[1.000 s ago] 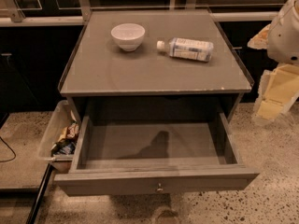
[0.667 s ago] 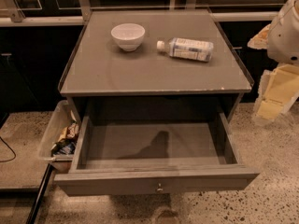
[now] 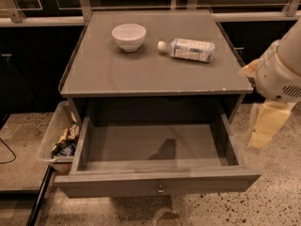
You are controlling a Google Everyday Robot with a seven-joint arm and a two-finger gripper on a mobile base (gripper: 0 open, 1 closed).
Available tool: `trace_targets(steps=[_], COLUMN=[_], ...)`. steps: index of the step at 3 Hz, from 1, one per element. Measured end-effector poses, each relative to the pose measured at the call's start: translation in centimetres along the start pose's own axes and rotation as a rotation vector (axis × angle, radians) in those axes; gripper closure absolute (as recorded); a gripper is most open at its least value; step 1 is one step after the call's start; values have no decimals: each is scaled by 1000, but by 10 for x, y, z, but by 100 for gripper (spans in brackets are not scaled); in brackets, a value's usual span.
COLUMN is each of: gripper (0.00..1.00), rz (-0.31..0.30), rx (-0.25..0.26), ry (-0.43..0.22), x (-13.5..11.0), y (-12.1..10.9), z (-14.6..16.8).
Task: Close top drawer
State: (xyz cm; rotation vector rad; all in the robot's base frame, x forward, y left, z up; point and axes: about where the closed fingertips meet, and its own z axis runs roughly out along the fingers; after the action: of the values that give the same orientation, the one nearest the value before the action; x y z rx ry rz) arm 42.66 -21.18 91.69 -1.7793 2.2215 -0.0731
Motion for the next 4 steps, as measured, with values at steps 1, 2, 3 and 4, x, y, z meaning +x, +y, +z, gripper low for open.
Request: trace_targets(steps=[1,2,3,4], gripper=[19,42,66,89], rz=[-28,-54,-45,-80], rx=[-34,-46,-35,-29], ry=[-43,-134,-279,-307], x=[16,33,50,46], y=[20,38,45,47], z=[41,77,100,98])
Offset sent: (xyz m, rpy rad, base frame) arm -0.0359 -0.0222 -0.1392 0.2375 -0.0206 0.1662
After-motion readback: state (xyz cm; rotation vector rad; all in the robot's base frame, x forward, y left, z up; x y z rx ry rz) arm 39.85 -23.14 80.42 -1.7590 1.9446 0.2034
